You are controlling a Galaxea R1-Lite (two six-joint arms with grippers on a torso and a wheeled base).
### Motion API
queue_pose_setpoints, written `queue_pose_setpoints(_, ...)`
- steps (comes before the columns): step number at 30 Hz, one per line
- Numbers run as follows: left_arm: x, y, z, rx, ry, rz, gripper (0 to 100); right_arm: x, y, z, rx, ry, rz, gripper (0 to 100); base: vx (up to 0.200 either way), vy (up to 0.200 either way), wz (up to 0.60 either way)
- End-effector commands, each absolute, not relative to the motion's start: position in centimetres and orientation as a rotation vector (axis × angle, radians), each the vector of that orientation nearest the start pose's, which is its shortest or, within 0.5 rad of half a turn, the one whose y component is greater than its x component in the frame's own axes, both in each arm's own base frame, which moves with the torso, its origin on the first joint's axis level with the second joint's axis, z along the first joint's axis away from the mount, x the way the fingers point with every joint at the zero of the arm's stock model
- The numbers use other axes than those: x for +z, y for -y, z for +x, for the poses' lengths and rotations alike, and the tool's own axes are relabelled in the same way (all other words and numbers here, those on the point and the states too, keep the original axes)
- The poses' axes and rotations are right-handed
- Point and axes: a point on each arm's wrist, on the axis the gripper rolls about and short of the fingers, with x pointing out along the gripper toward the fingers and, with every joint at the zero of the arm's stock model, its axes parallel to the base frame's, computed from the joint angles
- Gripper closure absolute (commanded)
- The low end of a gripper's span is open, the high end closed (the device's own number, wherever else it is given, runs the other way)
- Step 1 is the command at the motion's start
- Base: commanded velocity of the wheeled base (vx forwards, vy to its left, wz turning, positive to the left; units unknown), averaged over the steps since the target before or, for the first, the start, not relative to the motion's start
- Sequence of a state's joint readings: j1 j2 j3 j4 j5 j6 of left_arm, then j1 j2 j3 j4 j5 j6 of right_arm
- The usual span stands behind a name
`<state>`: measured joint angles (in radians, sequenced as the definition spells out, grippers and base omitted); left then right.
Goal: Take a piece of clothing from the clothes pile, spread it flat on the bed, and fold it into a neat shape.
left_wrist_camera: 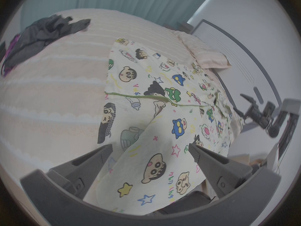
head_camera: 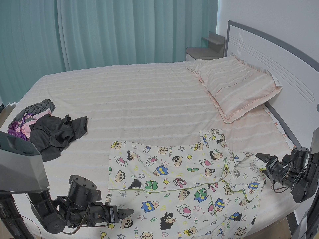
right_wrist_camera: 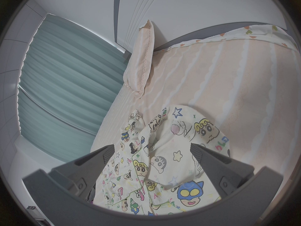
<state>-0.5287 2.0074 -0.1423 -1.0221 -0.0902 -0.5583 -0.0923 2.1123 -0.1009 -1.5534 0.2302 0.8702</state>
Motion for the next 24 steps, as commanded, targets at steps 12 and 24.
queue_pose_setpoints(12, -2.73, 10.12, 16.91, -0.359, -1.034, -0.211, 0, 2.8, 1.57, 23.43, -0.043, -0.472, 0.926, 0, 0.0, 0.0, 0.0)
queue_pose_setpoints(24, -1.76, 10.16, 16.89, -0.372, -1.0, -0.233, 100, 2.61, 1.58, 23.45, -0.047, -0.48, 0.928, 0, 0.0, 0.0, 0.0)
